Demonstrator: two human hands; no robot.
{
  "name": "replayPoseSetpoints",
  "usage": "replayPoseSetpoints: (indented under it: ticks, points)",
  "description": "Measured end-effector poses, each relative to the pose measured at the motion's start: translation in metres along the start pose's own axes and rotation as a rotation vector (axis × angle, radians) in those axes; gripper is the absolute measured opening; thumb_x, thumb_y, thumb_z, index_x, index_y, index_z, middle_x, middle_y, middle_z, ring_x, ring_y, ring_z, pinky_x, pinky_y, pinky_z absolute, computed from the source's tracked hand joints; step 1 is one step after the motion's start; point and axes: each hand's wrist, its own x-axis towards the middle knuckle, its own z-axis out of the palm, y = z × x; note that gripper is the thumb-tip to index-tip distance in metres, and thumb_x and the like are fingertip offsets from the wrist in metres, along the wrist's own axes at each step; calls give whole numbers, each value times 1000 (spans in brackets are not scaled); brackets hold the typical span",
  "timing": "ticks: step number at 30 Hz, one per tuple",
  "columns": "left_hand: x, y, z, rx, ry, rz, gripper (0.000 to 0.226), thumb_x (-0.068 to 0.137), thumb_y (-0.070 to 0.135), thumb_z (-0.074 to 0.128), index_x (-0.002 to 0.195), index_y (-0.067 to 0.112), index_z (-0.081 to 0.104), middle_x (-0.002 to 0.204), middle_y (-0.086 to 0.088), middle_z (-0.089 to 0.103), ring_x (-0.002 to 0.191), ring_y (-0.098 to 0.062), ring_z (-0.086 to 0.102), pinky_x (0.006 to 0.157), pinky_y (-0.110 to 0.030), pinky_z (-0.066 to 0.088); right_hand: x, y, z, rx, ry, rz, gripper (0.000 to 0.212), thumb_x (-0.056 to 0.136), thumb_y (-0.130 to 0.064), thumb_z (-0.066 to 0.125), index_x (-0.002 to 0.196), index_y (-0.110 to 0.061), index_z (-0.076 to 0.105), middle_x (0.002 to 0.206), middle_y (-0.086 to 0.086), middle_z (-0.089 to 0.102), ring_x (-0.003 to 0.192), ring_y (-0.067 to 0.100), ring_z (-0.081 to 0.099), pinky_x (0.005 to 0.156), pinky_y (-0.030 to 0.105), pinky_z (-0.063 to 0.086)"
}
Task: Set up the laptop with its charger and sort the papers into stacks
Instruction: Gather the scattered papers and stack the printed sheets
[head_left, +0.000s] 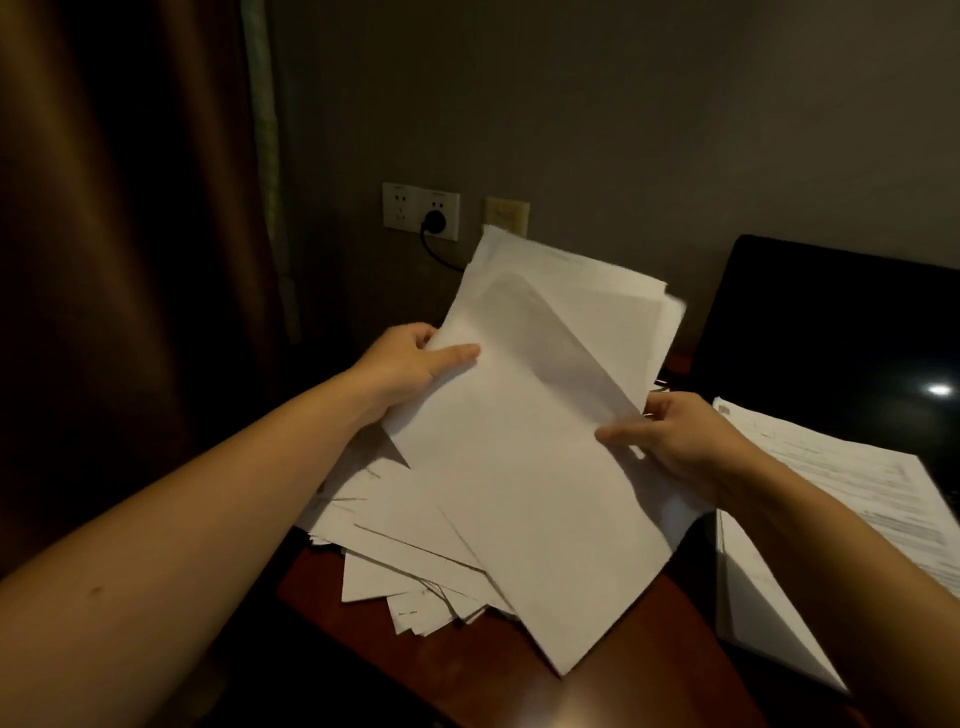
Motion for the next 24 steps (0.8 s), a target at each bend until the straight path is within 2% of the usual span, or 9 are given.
replayPoseSetpoints:
  ticks: [2, 3, 7, 9, 12, 14, 17, 22, 24]
  points:
    - [0, -1, -5, 54, -62, -89, 41, 82, 46, 78, 112, 22, 62, 105, 0, 66, 93, -20, 66, 70, -31, 51, 0, 6, -5, 54, 81, -23, 20, 79, -33, 82, 88, -17, 73, 87, 3, 73, 81, 24, 69, 74, 39, 60]
    - [-1, -2, -7, 18, -99, -132, 41, 82, 39, 80, 115, 23, 61, 107, -2, 66, 94, -22, 67, 69, -32, 53, 0, 8, -8, 61, 120, -31, 19, 83, -36, 78, 87, -18, 71, 88, 3, 72, 82, 25, 69, 76, 42, 60]
    - [-5, -8, -10, -397, -258, -218, 45, 84, 6, 75, 126, 13, 61, 110, -12, 75, 98, -28, 74, 76, -37, 60, -2, 16, -13, 128, 218, -55, 27, 93, -42, 63, 88, -16, 67, 85, 5, 67, 78, 24, 66, 69, 38, 57]
    - [-8, -7, -7, -482, -316, -216, 38, 86, 5, 71, 121, 18, 63, 111, -11, 75, 95, -25, 75, 76, -35, 60, -4, 18, -14, 189, 238, -67, 30, 96, -44, 58, 91, -15, 64, 87, 5, 66, 77, 22, 65, 64, 33, 52]
    - [-15, 3, 2, -334, -374, -201, 25, 92, 22, 69, 116, 16, 68, 104, -8, 74, 87, -24, 72, 74, -37, 58, -7, 19, -14, 235, 261, -110, 31, 98, -45, 52, 97, -15, 59, 91, 3, 64, 79, 19, 63, 59, 28, 48]
    - [-20, 14, 11, -275, -348, -146, 20, 94, 29, 66, 110, 18, 68, 102, -4, 72, 92, -22, 69, 78, -33, 56, -9, 16, -13, 267, 263, -153, 31, 99, -46, 50, 99, -16, 57, 91, 0, 62, 80, 18, 62, 59, 26, 47]
    - [-19, 31, 22, -299, -214, 29, 9, 97, 26, 63, 104, 22, 66, 101, 4, 73, 87, -10, 71, 69, -20, 55, -12, 3, -17, 352, 272, -212, 28, 100, -44, 48, 102, -18, 57, 92, -2, 60, 82, 15, 60, 61, 26, 47]
    - [-15, 63, 24, -477, 35, 164, 19, 92, 31, 70, 105, 17, 70, 96, 0, 76, 83, -16, 75, 73, -31, 61, -14, -26, -38, 516, 219, -228, 23, 100, -43, 51, 111, -25, 60, 105, -2, 62, 97, 19, 60, 79, 39, 52]
    - [-15, 69, 24, -567, 65, 201, 33, 87, 33, 74, 112, 13, 70, 101, -2, 77, 90, -17, 75, 77, -32, 61, -16, -30, -41, 612, 92, -199, 24, 98, -39, 56, 118, -25, 59, 106, 0, 64, 97, 21, 63, 75, 37, 55]
